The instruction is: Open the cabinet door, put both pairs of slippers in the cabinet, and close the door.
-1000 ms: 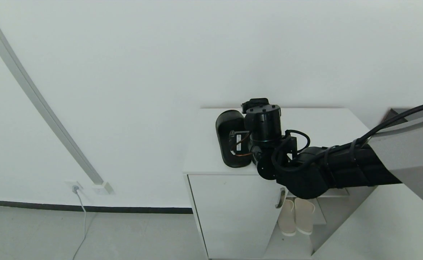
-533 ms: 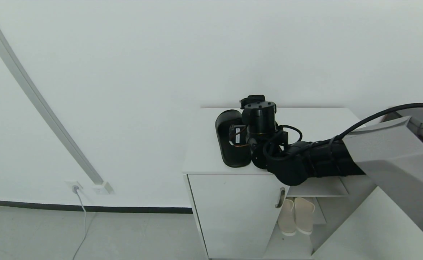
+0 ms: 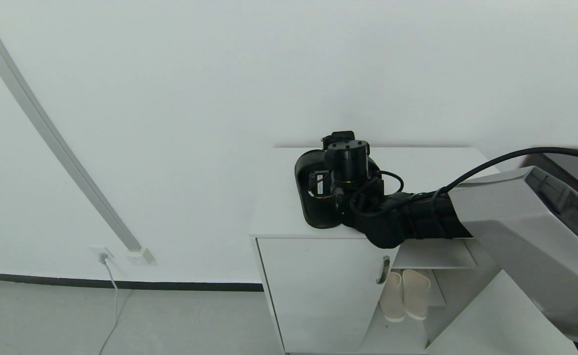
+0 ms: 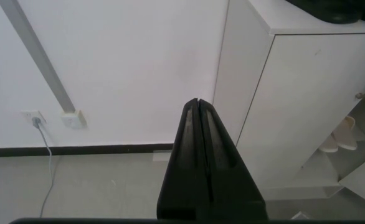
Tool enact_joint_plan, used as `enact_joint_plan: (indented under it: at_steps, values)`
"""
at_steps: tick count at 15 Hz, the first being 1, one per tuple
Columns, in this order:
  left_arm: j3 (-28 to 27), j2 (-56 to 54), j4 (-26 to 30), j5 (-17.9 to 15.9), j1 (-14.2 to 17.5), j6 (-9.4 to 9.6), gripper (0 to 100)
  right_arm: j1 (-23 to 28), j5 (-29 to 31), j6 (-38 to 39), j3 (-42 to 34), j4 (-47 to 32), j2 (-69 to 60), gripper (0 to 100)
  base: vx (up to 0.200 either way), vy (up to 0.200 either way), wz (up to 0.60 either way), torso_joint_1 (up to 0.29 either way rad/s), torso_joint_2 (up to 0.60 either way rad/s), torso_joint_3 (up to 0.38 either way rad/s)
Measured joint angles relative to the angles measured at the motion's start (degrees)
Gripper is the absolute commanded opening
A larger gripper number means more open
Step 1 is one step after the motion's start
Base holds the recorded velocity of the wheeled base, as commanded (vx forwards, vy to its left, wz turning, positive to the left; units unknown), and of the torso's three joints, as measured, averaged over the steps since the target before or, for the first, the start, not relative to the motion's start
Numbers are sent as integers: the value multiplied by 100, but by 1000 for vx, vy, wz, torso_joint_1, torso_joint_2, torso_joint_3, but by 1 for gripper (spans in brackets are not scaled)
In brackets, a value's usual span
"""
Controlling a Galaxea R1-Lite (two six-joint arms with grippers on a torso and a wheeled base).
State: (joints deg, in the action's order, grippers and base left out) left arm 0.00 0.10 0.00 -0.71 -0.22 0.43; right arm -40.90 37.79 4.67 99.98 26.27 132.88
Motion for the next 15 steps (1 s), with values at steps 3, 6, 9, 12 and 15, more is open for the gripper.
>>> enact_joint_plan:
  at_steps: [3,6,9,12,15]
  values:
    - [0,0,0,2,0,0,0,38,0,-2,57,-51,28,100,0,0,0,0,0,0]
    - [0,0,0,0,-5,1,0,77,0,4,96,-55,76,0,0,0,0,0,0,0]
    - [0,0,0,0,0,1,0,91,0,12,110,-49,108,0,0,0,0,0,0,0]
    - [0,0,0,2,0,1,0,85,0,23,99,-35,113,0,0,0,0,0,0,0]
    - [0,0,0,0,0,1,0,68,9,30,66,-22,83,0,0,0,0,0,0,0]
